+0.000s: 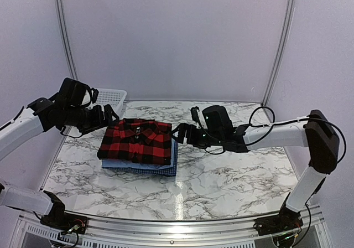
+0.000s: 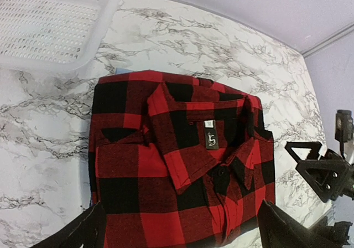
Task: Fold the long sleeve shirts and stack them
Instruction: Move the square-folded shirt to the corner of the board.
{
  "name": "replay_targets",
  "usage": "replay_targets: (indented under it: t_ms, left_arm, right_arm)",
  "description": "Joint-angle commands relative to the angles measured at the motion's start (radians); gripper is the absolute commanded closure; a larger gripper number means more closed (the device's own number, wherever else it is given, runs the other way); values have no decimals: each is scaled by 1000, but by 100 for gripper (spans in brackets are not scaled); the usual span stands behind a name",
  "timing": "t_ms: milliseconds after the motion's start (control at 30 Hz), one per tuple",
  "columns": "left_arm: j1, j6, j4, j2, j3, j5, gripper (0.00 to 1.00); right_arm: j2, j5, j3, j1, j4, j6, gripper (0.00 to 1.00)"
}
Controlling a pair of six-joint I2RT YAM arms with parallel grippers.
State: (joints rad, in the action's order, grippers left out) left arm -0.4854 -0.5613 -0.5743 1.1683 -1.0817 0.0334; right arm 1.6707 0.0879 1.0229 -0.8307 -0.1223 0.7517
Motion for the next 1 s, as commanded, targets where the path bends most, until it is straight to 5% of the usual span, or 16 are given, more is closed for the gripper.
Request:
replay_targets:
  t_ms: [0,667,967]
  left_arm:
    - [-36,-7,19,27,-46,-27,1]
    - [-78,-5,33,59,-87,-72,1]
    - [-78,-3,31,42,-73,-74,1]
  right_arm:
    - [92,172,14,63,-189,-9,2]
    - [421,302,107,85,-458,152,1]
    - [567,381,320,81,-251,8,36]
